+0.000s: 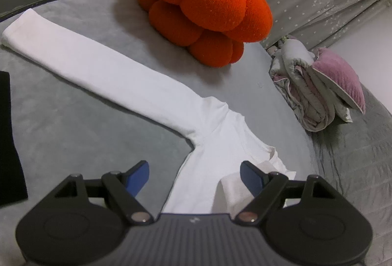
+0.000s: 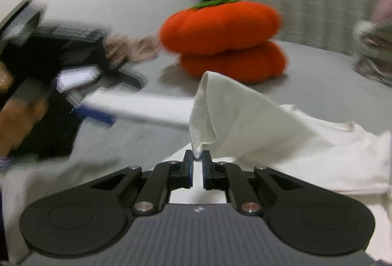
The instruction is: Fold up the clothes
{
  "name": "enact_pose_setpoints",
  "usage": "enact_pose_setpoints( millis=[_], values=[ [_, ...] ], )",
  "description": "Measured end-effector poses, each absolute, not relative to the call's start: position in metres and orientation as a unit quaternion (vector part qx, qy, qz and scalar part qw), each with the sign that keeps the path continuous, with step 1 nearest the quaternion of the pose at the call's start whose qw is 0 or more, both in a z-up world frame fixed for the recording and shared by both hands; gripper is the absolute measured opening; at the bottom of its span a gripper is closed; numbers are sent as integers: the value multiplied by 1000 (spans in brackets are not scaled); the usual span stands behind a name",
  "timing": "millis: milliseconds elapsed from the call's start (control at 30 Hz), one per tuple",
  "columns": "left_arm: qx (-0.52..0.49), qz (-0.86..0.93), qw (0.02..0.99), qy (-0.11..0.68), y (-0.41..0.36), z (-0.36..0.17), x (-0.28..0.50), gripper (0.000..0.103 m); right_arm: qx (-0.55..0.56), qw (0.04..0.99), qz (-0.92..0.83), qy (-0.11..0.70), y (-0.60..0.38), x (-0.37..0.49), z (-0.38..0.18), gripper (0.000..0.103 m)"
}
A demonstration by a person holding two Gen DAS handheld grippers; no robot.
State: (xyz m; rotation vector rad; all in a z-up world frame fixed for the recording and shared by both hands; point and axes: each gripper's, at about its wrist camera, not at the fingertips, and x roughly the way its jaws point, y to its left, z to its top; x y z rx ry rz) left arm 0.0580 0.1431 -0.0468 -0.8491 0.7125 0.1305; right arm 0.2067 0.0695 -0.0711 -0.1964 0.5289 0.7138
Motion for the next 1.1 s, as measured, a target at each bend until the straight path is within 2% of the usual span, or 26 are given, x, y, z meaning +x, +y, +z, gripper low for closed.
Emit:
enact_pose_setpoints(
  millis=[33, 100, 167, 200, 233, 267, 300, 533, 700, 767, 867, 900, 933, 1033, 1100],
  values=[
    [-404, 62, 847, 340, 143, -48, 58, 82, -112, 894, 349, 258, 73, 204, -73, 16],
    [-405, 61, 845, 344, 143, -49, 58, 82, -97, 892, 354, 264, 65, 202, -73, 16],
    [-407, 59, 845, 342, 143, -49, 58, 82, -17, 898, 349, 268, 39, 206, -72, 17],
    [-406, 57, 846, 342, 143, -49, 58, 82, 41, 900, 339, 272, 19, 211, -74, 25],
    [-404, 55, 847, 342, 142, -48, 59, 82, 101, 898, 327, 275, -2, 215, -76, 44],
    [-401, 53, 848, 344, 140, -48, 60, 82, 149, 898, 309, 276, -22, 219, -79, 53],
    [-398, 51, 848, 345, 139, -48, 61, 82, 182, 902, 278, 276, -42, 223, -83, 57],
    [-358, 32, 861, 360, 120, -48, 68, 84, 392, 870, 87, 285, -151, 263, -117, 57],
    [-340, 25, 862, 375, 109, -53, 75, 84, 413, 865, 50, 282, -156, 294, -119, 57],
    [-342, 27, 859, 380, 110, -56, 76, 84, 469, 850, 37, 239, -174, 290, -120, 57],
    [-342, 24, 858, 383, 109, -57, 78, 84, 615, 770, 21, 170, -200, 269, -149, 57],
    [-340, 21, 858, 384, 108, -57, 78, 84, 631, 757, 9, 168, -202, 267, -159, 56],
    [-338, 19, 859, 385, 107, -57, 79, 84, 647, 745, 8, 161, -203, 264, -165, 48],
    [-322, 13, 863, 389, 101, -56, 80, 84, 696, 704, 18, 139, -201, 260, -178, 48],
    [-317, 10, 864, 391, 99, -56, 81, 84, 664, 728, 24, 170, -200, 260, -165, 48]
  ],
)
